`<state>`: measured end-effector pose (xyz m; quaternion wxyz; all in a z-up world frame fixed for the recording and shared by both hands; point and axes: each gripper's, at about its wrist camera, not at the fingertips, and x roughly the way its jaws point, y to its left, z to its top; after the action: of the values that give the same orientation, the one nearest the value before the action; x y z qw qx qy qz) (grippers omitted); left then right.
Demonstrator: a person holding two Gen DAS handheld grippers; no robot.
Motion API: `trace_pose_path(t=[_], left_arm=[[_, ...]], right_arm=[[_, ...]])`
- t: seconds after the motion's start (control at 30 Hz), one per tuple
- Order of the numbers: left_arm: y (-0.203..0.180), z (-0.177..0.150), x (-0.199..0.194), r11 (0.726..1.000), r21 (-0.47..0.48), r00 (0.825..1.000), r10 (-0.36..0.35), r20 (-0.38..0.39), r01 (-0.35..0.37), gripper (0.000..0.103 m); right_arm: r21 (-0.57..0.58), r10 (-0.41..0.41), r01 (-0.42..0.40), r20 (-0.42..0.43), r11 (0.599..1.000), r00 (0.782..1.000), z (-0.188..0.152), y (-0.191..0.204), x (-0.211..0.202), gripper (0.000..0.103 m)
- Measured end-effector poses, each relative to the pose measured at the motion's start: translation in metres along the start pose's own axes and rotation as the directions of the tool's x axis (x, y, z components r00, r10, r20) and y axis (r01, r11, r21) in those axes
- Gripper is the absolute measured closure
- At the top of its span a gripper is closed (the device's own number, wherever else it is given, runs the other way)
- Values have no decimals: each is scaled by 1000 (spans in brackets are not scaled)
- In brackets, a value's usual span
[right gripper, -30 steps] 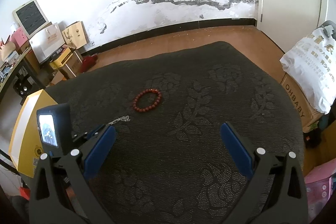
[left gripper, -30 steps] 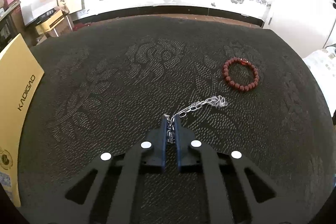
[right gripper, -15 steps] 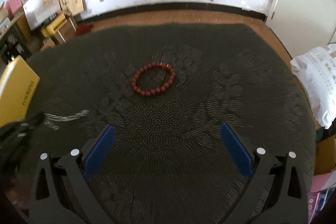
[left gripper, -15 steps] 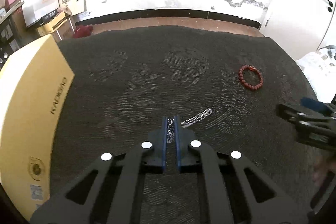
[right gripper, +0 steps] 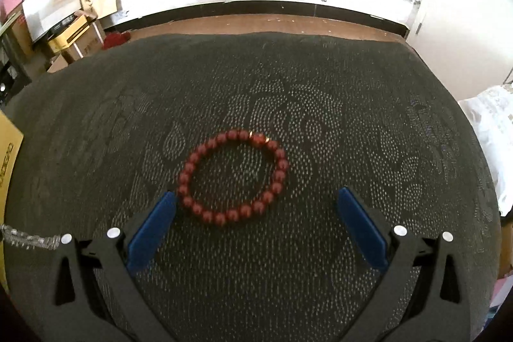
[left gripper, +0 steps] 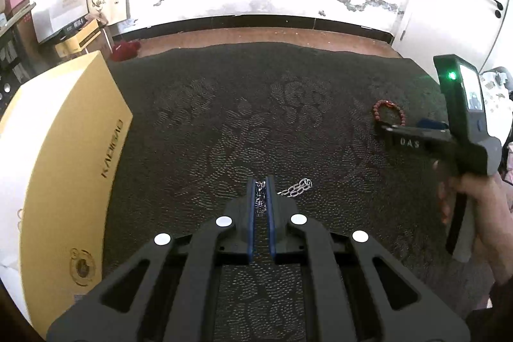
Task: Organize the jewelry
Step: 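Grasp the red bead bracelet with the right gripper and lift it, then carry the chain into the box and open the left gripper while the right gripper carries the bracelet over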
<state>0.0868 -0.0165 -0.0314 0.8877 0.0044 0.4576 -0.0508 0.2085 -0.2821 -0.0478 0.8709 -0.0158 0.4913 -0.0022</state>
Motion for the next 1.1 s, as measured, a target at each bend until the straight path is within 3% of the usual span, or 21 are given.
trace_pose_path(t=[0.07,0.13,0.2,0.23,0.3,0.33,0.57,0.87,1.1], left_arm=[[3,2,-3,1000,3,1000,12,6,-12,97],[6,3,-5,1000,0,1000,13,5,-13,97],[9,5,-7,1000,-6,1000,16,4,-16,97],[12,6,-8,1000,-9,1000,14,3,-14,97],[14,7,-10,1000,-13,1000,14,1,-14,97],[15,8,-11,1000,-15,1000,17,4,-17,97],[27,15,-21,999,-41,1000,24,18,-23,97],[42,24,-50,998,-57,998,32,63,-28,97],[76,38,-96,995,-99,989,46,142,-32,96]], right_arm=[[4,1,-1,6,1000,1000,3,2,-1,19],[-16,12,-12,14,1000,1000,7,10,-6,57],[-25,11,-11,6,1000,1000,10,17,-10,83],[-18,28,-28,-4,999,1000,10,20,-10,87],[-28,10,-10,-10,1000,1000,10,26,-13,88],[-27,13,-13,-11,1000,1000,9,28,-14,95],[-44,41,-40,20,998,999,12,42,-44,95],[-92,152,-145,71,985,986,16,86,-107,95],[-173,258,-234,132,957,957,17,144,-168,95]])
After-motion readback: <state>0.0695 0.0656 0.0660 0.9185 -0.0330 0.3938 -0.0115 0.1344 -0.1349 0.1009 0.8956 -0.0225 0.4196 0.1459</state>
